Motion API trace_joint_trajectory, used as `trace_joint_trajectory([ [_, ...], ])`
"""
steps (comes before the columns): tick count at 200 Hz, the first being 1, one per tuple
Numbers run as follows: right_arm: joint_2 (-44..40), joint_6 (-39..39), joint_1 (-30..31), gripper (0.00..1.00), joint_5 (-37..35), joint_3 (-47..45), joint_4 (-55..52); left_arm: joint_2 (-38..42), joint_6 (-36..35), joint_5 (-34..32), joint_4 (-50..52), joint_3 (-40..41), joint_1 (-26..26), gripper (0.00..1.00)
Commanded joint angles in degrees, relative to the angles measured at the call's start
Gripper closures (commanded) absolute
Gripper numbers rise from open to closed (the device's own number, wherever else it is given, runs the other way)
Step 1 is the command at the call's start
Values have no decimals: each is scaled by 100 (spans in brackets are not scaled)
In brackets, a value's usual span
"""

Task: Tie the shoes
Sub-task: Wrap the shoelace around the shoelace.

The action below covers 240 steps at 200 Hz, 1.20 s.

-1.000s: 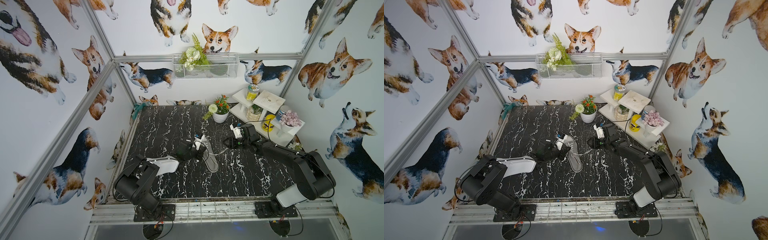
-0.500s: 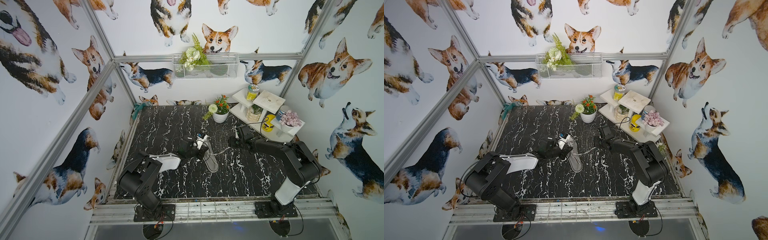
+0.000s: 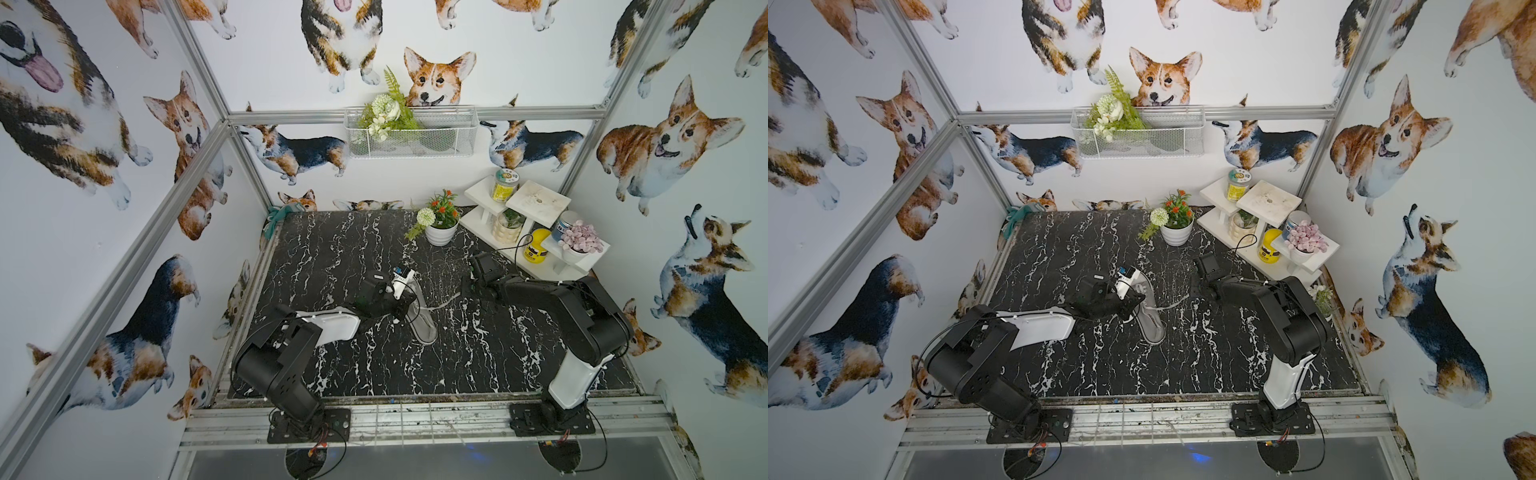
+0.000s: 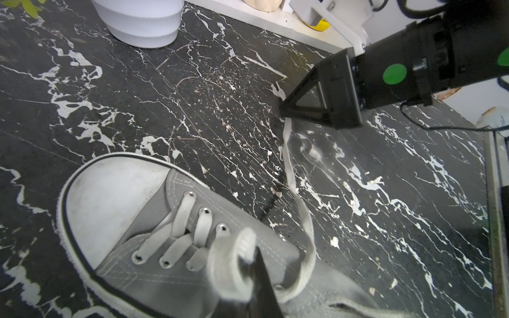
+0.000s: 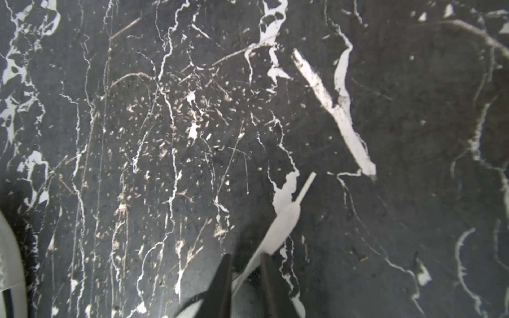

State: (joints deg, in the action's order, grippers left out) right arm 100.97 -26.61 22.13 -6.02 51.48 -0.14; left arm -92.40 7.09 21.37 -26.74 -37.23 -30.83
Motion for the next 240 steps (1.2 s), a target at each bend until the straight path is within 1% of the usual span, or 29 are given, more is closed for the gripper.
trace_joint_trajectory([
  [1, -44, 35, 11, 95, -96, -14, 86, 3, -167, 38, 2, 34, 13, 100],
  [8, -127, 86, 11, 100, -87, -18, 191, -4, -209, 87, 17, 26, 28, 100],
  [19, -321, 174, 3, 100, 56, -56, 461, -3, -288, 176, 20, 45, 58, 100],
  [45, -883, 235, -128, 100, 891, -117, 1273, 34, -548, 287, -7, 105, 108, 100],
  [72, -978, 238, -165, 100, 1684, 235, 1401, 79, -612, 436, -166, 173, 147, 100],
  [100, -726, 44, -165, 100, 2814, 731, 1501, 182, -758, 507, -203, 230, 178, 100],
  [122, -482, -148, -101, 100, 3521, 1064, 1570, 248, -886, 554, -241, 274, 204, 100],
  [170, 27, -154, 231, 100, 4449, 1518, 1232, 302, -1015, 614, -437, 374, 235, 100],
  [192, 363, -4, 379, 100, 4654, 1806, 918, 310, -1050, 645, -495, 425, 235, 100],
  [225, 852, -107, 535, 100, 5209, 2243, 774, 320, -1087, 694, -591, 515, 235, 100],
  [240, 1064, -37, 638, 100, 5347, 2498, 499, 332, -1117, 692, -621, 549, 235, 100],
])
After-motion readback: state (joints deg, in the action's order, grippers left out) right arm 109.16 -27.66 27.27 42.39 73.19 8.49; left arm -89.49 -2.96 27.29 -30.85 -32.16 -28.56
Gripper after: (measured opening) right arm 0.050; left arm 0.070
